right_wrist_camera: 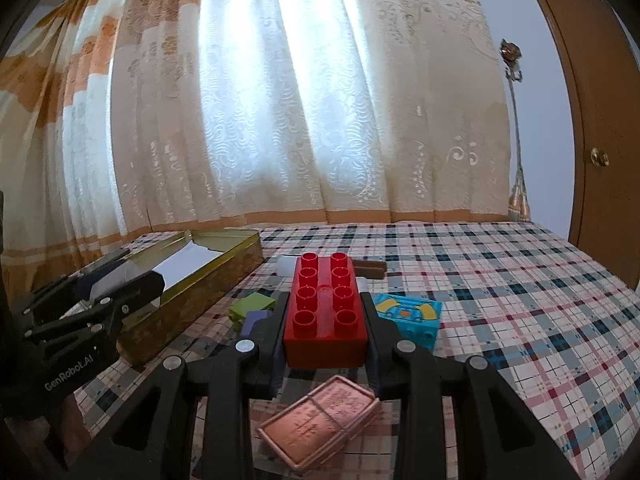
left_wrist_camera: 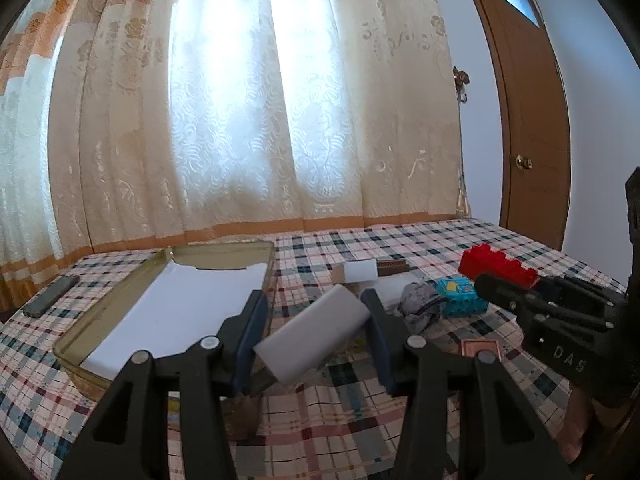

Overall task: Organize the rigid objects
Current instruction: 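Lift the red brick and white block and carry both toward the gold tin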

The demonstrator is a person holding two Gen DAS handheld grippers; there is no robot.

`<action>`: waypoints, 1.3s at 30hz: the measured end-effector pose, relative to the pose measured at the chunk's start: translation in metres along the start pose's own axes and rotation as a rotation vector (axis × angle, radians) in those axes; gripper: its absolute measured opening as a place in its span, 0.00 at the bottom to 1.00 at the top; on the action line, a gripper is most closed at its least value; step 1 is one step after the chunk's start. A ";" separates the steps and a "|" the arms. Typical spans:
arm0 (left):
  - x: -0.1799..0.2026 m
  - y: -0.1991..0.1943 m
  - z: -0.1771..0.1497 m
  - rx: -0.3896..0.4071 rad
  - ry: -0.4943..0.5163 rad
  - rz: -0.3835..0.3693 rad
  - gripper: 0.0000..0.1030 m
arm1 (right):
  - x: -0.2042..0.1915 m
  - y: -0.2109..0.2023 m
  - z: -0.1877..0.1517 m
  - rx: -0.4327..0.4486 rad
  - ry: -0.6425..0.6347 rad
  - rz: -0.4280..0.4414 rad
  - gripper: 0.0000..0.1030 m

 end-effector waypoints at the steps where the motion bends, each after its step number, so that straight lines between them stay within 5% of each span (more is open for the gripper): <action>1: -0.002 0.000 0.000 0.001 -0.002 0.000 0.47 | -0.003 0.001 0.000 -0.001 -0.005 0.003 0.33; 39: -0.066 -0.017 -0.008 0.058 -0.123 0.077 0.47 | -0.051 0.006 -0.003 0.013 -0.101 0.037 0.33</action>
Point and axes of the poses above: each gripper's, at about its wrist camera, not at the fingertips, and y roughly the way its jaws point, x to its right, z to its top, the point moved 1 cm from there along y, roughly the way its jaws point, and after that the axes turned 15 degrees about -x, right-handed, at the moved point
